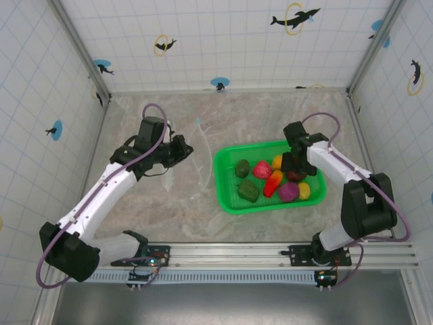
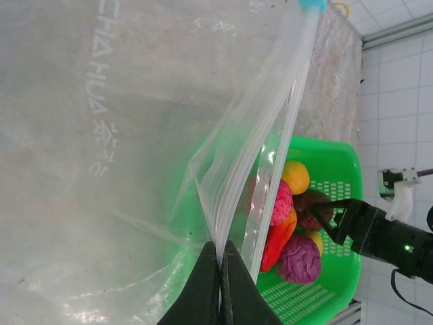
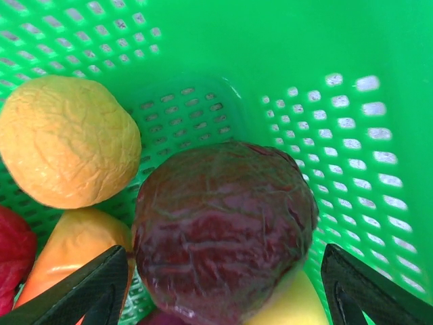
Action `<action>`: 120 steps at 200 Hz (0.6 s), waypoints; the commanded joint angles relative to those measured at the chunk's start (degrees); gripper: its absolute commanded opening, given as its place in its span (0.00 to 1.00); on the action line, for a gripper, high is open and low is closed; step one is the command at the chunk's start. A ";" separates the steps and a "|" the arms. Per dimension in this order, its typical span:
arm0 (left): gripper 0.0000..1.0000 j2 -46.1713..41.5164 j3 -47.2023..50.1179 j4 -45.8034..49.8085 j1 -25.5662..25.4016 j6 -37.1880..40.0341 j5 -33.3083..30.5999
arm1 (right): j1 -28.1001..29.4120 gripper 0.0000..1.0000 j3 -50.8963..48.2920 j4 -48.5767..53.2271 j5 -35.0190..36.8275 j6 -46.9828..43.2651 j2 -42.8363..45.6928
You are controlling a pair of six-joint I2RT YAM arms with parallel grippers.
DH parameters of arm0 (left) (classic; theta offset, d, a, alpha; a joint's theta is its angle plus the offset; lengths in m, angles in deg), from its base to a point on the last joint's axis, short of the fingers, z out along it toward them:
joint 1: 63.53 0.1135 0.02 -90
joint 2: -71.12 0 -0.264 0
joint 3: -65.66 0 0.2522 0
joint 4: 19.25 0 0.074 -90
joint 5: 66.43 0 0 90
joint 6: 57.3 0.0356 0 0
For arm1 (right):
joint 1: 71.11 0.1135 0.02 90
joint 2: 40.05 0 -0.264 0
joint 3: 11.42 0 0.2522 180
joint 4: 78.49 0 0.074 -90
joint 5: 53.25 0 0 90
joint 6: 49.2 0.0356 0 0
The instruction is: Place the food in the zip-top bag and seal the zipper
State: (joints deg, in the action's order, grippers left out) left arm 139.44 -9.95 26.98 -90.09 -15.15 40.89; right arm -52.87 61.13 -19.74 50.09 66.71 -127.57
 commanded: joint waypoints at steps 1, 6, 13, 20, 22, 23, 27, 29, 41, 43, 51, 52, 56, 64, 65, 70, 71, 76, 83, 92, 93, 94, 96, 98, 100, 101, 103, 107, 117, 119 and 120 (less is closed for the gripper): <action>0.00 0.47 0.14 -0.81 0.34 0.92 0.59 | -1.60 0.77 -1.24 -2.47 -1.57 -0.82 -1.66; 0.00 0.50 0.17 -0.76 0.31 0.92 0.61 | -1.80 0.77 -1.32 -2.79 -1.54 -0.99 -2.08; 0.00 0.61 0.23 -0.72 0.33 0.97 0.61 | -1.84 0.77 -1.47 -3.16 -1.33 -1.40 -2.71; 0.00 0.72 0.19 -0.72 0.29 1.01 0.61 | -1.88 0.78 -1.50 -3.53 -1.53 -1.58 -3.27; 0.00 0.76 0.18 -0.78 0.29 1.01 0.56 | -1.82 0.78 -1.55 -3.56 -1.60 -1.68 -3.42; 0.00 0.76 0.12 -0.80 0.33 1.01 0.54 | -1.86 0.78 -1.56 -3.58 -1.67 -1.67 -3.52; 0.00 0.89 0.10 -0.83 0.33 1.01 0.56 | -1.89 0.78 -1.54 -3.84 -1.97 -1.81 -3.81; 0.00 0.93 0.13 -0.83 0.30 1.01 0.60 | -1.89 0.78 -1.56 -3.85 -2.13 -1.82 -4.04; 0.00 1.25 0.06 -0.96 0.32 1.10 0.61 | -1.89 0.80 -1.96 -4.93 -3.84 -1.84 -4.58; 0.00 1.28 0.06 -0.99 0.30 1.10 0.59 | -1.85 0.80 -2.08 -5.20 -4.11 -1.85 -4.58; 0.00 1.54 0.06 -1.17 0.34 1.10 0.82 | -1.89 0.80 -2.56 -6.30 -5.56 -1.67 -4.70; 0.00 1.60 0.06 -1.13 0.31 1.10 0.85 | -1.89 0.80 -2.64 -6.44 -5.72 -1.66 -4.69; 0.00 1.72 0.06 -1.28 0.33 1.10 0.96 | -1.86 0.80 -2.84 -7.07 -6.39 -1.45 -4.67; 0.00 2.05 -0.03 -1.43 0.30 1.10 1.21 | -1.89 0.81 -3.26 -7.78 -7.70 -1.11 -4.80; 0.00 2.07 -0.03 -1.48 0.29 1.10 1.22 | -1.85 0.81 -3.29 -7.88 -7.84 -1.07 -4.82; 0.00 2.24 -0.12 -1.55 0.29 1.10 1.31 | -1.81 0.81 -3.41 -8.28 -8.55 -0.96 -5.05; 0.00 2.25 -0.12 -1.54 0.29 1.10 1.31 | -1.80 0.81 -3.41 -8.26 -8.71 -0.91 -5.08; 0.00 2.46 -0.21 -1.62 0.32 1.10 1.31 | -1.88 0.81 -3.43 -8.53 -9.25 -0.72 -5.34; 0.00 2.60 -0.36 -1.70 0.31 1.10 1.29 | -1.89 0.81 -3.66 -8.74 -9.80 -0.69 -5.60; 0.00 2.78 -0.62 -1.71 0.35 1.19 1.30 | -1.83 0.81 -3.99 -9.24 -10.28 -0.53 -5.81; 0.00 2.83 -0.68 -1.71 0.32 1.19 1.31 | -1.86 0.81 -4.01 -9.32 -10.32 -0.52 -5.85; 0.00 2.90 -0.71 -1.71 0.35 1.19 1.31 | -1.83 0.81 -4.02 -9.40 -10.38 -0.52 -5.83; 0.00 2.88 -0.79 -1.71 0.32 1.23 1.29 | -1.85 0.81 -4.07 -9.46 -10.52 -0.51 -5.88; 0.00 2.94 -0.81 -1.71 0.30 1.26 1.22 | -1.90 0.81 -4.10 -9.52 -10.62 -0.51 -5.90; 0.00 2.96 -0.89 -1.62 0.29 1.27 1.20 | -1.94 0.80 -4.11 -9.60 -10.68 -0.51 -5.97; 0.00 3.01 -0.94 -1.57 0.29 1.27 1.21 | -1.96 0.80 -4.11 -9.59 -10.70 -0.47 -5.98; 0.00 3.04 -1.03 -1.59 0.31 1.27 1.22 | -1.91 0.80 -4.12 -9.60 -10.79 -0.41 -5.99; 0.00 3.10 -1.15 -1.59 0.29 1.35 1.18 | -1.98 0.78 -4.12 -9.74 -10.67 -0.36 -5.99; 0.00 3.27 -1.49 -1.47 0.34 1.44 1.07 | -1.90 0.73 -4.01 -9.76 -9.83 -0.24 -5.62; 0.00 3.24 -1.56 -1.43 0.30 1.45 1.05 | -1.94 0.71 -4.02 -9.75 -9.68 -0.11 -5.46; 0.00 3.23 -1.63 -1.39 0.29 1.45 1.05 | -1.92 0.70 -4.03 -9.71 -9.53 -0.14 -5.42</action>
State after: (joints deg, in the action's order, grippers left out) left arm 142.17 -9.95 26.13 -90.09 -15.13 41.11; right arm -55.10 59.58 -27.89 45.98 65.60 -130.90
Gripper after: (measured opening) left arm 0.042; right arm 0.763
